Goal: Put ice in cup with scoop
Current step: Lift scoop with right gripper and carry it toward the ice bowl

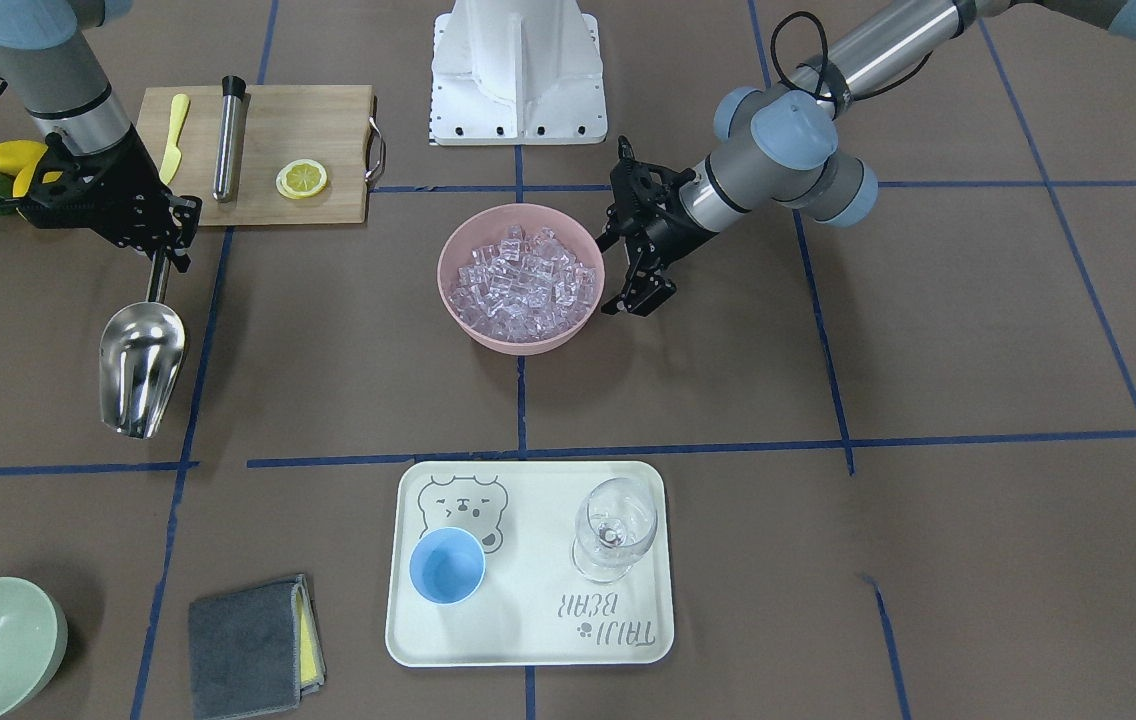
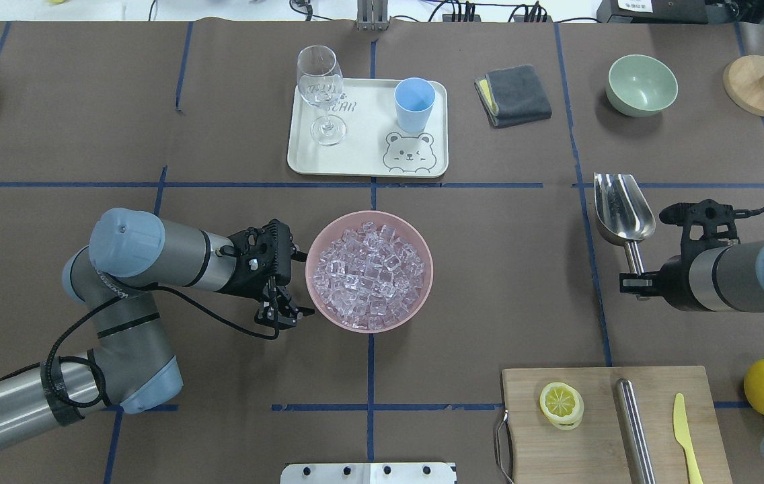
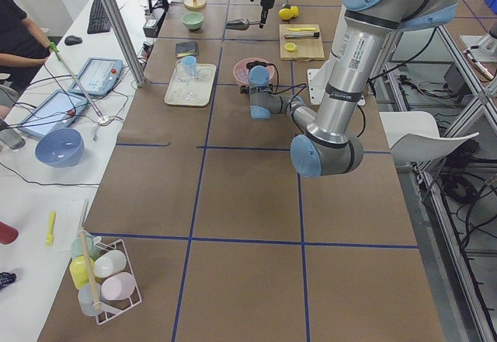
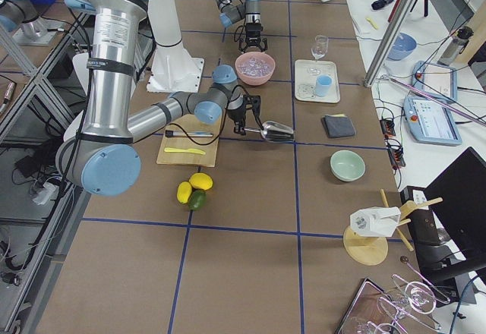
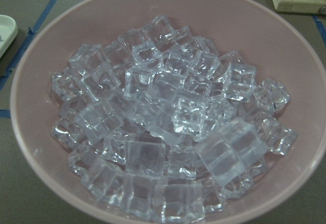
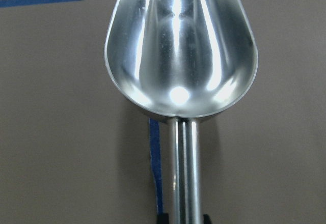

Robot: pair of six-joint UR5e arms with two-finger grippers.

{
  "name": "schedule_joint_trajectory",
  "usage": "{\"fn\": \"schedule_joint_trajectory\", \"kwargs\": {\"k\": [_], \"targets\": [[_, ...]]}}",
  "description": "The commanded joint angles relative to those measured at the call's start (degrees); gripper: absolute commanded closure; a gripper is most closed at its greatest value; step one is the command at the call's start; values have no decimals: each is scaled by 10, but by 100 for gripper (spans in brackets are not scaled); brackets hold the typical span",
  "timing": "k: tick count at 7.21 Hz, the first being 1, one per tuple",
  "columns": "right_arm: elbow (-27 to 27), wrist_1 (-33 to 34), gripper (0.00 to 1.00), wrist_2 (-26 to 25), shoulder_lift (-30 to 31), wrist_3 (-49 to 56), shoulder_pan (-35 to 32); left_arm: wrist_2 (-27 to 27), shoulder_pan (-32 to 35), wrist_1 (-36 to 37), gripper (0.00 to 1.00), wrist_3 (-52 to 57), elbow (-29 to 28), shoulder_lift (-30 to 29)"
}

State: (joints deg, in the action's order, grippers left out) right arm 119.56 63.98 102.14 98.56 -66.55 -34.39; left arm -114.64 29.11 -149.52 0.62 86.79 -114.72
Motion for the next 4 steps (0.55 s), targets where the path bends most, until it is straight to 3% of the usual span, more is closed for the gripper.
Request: {"fn": "schedule_joint_trajectory", "kwargs": {"k": [1, 2, 3, 4], "targets": [[23, 32, 100, 70, -32, 86, -46, 5, 1, -1, 0, 0, 0, 0], [41, 45, 100, 90, -37, 167, -52, 5, 2, -1, 0, 0, 0, 1], [45, 118, 100, 91, -76, 238, -53, 6, 2, -1, 0, 0, 0, 2], [45, 218, 100, 82, -155, 270, -39, 5, 2, 0, 0, -1, 0, 2]]}}
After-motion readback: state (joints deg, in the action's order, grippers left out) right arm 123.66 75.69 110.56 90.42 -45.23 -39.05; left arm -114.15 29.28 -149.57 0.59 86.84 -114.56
